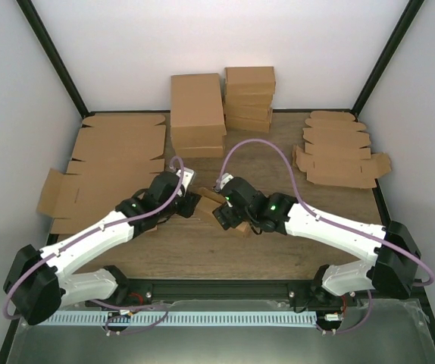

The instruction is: Fold the paper box

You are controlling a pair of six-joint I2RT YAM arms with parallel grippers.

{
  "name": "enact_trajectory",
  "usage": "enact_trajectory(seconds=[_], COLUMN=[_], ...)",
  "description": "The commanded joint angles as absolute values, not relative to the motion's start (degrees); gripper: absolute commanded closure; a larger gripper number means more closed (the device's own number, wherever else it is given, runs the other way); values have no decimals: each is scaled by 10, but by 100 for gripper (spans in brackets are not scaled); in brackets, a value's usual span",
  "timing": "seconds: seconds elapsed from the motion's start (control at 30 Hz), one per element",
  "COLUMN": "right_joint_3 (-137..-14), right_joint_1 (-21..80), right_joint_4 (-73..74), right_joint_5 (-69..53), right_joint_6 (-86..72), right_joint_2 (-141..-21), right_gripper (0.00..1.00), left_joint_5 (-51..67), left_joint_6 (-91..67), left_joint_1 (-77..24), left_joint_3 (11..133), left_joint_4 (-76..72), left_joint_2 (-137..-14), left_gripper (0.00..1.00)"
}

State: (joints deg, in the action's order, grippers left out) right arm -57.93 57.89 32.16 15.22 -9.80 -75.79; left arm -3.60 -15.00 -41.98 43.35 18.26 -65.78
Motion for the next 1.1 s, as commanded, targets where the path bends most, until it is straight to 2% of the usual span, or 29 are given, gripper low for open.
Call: enact_trajectory(seconds=[0.0,0.1,0.27,0.5,0.77,1.07], right_joint_3=[-585,-589,-587,-566,-563,-554], right_joint_1=[578,575,552,525,520,515], right_joint_4=[326,337,339,314,323,331], right_joint_5=[155,156,163,106,103,106], right_joint_6=[-85,-83,-112,-103,-97,-95], right_joint_2=[-758,-784,-806,-798,-821,-833], right_gripper=[7,8,16,22,28,29], left_joint_5=[-20,-12,-24,-36,-43,-45], left_joint_6=[-118,-105,-85,-76,-73,-68], left_joint_1=[-418,-418,-417,-417,-418,-418], left_joint_3=[435,438,439,446,462,471], left_joint_4=[144,142,139,136,134,124], left_joint_2=[-674,-678,-682,-709,-737,-748], left_gripper=[56,60,66,67,67,72])
